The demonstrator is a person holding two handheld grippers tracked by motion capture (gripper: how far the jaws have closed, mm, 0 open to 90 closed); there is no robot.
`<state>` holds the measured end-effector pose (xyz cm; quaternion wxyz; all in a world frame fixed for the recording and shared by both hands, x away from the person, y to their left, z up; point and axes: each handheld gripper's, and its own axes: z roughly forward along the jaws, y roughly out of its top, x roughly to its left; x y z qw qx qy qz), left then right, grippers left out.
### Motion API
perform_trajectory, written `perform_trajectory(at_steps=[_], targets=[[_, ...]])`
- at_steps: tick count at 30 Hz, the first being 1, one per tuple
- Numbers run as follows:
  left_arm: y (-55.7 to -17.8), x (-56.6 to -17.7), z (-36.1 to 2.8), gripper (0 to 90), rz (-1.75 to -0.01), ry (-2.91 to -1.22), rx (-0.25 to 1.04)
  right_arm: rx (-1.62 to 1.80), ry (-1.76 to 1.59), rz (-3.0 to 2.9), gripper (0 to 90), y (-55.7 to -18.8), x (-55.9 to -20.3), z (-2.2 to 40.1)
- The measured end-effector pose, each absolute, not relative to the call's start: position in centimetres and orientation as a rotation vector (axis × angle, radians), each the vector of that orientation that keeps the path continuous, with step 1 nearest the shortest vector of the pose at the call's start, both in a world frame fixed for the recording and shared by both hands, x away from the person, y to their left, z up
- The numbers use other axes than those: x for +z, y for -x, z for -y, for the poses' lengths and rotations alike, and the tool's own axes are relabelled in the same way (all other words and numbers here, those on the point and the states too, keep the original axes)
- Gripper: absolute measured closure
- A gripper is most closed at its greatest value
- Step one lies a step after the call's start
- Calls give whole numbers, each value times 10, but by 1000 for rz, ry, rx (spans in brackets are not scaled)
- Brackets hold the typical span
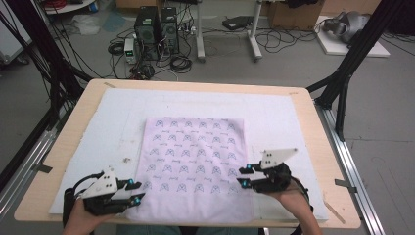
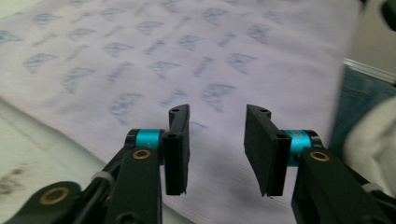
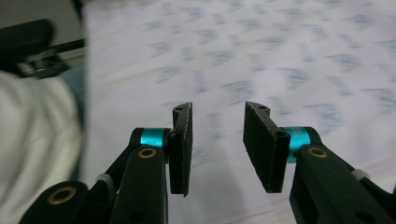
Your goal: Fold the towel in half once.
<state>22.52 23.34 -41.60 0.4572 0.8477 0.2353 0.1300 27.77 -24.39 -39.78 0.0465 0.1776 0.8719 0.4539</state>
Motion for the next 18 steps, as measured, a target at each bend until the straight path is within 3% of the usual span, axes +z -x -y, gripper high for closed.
perform_trajectory(at_steps=[5,10,18], targets=[[-274,-417,-235,550,-700,-2045,384,1257,-685,-2566,550,-329,-394,246],[-331,-416,-232,582,-800,-2026,427,1182,-802,-2512,488,-383,-392,252],[-418,-418,-234,530,-1051,-1971,489,1078,-940,-2469,453,-448,-406,256]])
